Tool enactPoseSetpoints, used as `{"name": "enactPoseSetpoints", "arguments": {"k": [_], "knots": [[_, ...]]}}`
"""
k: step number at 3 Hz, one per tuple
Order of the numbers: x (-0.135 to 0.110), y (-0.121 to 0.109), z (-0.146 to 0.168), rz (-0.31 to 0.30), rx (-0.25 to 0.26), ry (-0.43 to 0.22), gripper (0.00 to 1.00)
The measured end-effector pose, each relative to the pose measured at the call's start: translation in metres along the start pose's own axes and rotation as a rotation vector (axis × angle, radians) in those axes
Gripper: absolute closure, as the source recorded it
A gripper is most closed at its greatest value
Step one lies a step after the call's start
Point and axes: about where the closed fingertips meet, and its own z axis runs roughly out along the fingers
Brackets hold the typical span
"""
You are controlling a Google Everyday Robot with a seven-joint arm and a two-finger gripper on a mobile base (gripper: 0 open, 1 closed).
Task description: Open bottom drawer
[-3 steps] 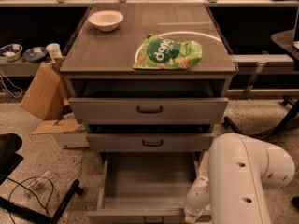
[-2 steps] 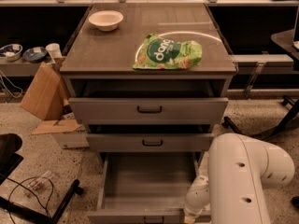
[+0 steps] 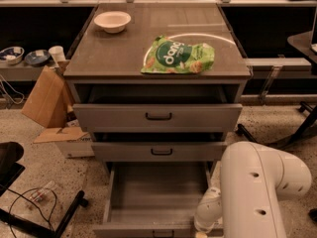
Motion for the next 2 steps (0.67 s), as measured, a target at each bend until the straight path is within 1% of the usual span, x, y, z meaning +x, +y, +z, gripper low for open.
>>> {"name": "enactPoseSetpoints", "arguments": {"k": [1, 2], "knots": [[-0.001, 0.007, 0.001, -0.013, -0.002, 0.018, 0.00], [0.006, 0.040, 0.005, -0.018, -0.030, 0.049, 0.12]]}}
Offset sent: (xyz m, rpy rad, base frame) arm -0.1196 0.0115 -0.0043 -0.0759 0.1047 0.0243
